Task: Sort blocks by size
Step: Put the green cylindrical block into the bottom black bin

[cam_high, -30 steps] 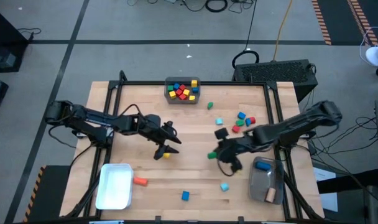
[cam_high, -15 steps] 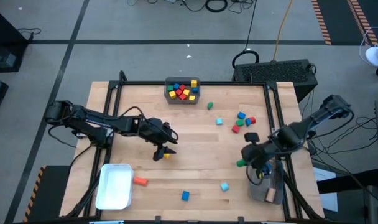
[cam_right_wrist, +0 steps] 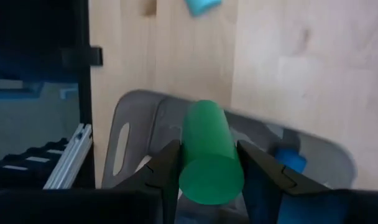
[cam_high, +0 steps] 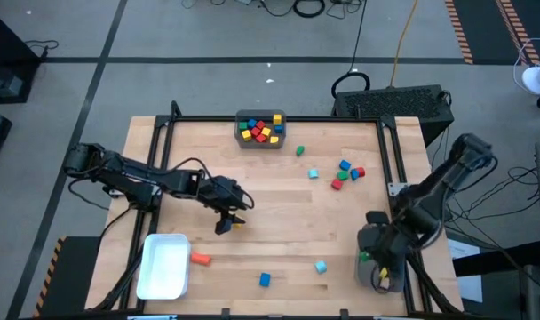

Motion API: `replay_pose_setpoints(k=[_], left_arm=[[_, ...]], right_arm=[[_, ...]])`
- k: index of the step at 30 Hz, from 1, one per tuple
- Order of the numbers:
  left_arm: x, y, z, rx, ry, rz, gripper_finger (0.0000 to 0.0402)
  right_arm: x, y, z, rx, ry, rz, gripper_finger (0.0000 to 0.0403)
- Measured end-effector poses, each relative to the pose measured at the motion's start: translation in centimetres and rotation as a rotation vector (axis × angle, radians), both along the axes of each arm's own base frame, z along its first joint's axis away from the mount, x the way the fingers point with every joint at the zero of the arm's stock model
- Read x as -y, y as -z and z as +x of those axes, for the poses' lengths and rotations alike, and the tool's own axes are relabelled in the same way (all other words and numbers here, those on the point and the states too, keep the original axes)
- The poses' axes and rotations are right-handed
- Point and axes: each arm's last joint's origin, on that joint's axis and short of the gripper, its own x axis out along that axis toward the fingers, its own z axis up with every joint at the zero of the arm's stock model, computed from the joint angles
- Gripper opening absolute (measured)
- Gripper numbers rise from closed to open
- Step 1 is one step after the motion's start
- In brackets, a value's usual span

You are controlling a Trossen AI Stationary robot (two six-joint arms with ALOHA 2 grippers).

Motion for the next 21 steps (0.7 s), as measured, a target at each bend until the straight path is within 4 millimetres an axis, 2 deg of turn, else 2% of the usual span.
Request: replay_pose_setpoints(k=[6, 12, 21], left_arm=[[0.6, 0.3, -0.3, -0.035, -0.007, 0.040, 0.0237], [0.9, 0.5, -0.5, -0.059, -0.001, 0.057, 0.0237], [1.3, 0.8, -1.1, -0.119, 0.019, 0.071, 0.0237]], right_arm=[[-1.7, 2.6, -0.4, -0.099, 0.020, -0.074, 0.0121], [-2.1, 5.0, -0.4, -0.177, 0.078, -0.150, 0.0134], [-2.5, 6.1, 0.0, -0.206, 0.083, -0.192, 0.0181]])
